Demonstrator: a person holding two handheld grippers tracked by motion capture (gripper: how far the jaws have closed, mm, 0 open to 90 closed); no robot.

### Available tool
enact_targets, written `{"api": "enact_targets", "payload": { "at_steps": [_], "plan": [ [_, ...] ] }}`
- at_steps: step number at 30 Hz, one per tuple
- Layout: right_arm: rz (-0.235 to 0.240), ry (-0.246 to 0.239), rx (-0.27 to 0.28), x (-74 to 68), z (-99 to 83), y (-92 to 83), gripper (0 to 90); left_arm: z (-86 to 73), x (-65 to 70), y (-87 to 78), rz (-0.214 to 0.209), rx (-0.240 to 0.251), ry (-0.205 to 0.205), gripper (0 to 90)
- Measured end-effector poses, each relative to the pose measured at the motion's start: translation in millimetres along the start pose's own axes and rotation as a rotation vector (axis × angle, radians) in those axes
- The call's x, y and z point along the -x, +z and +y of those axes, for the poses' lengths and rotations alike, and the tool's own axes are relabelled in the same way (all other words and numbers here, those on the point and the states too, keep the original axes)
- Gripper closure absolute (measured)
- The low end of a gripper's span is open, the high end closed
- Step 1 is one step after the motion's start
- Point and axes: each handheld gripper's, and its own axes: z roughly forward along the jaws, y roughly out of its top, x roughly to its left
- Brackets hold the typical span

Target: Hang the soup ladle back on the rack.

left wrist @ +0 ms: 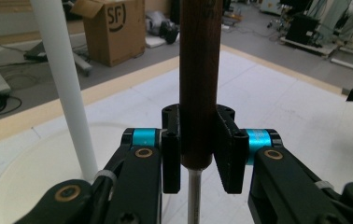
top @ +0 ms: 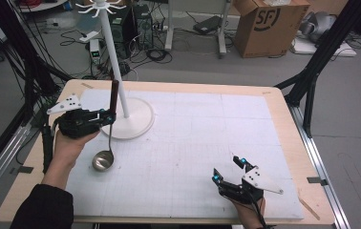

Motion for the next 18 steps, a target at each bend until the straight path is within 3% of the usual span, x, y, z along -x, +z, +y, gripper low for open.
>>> {"api": "enact_targets", "payload": {
  "at_steps": [4, 11, 18],
  "plan": [
    [0.000, 0.003, 0.004, 0.1, 0.3, -0.4, 16.4, 10.2, -2.1, -5.4, -0.010, 0.048, -0.023, 74.3],
    [0.009, 0.003, 0.007, 0.0, 1.0, 0.7, 16.4, 34.4, -12.9, -18.1, 0.007, 0.103, -0.056, 74.3],
    [0.017, 0.002, 0.002, 1.1, 0.3, 3.6, 16.4, 61.2, -24.3, -29.6, 0.035, 0.142, -0.048, 74.3]
  ]
}}
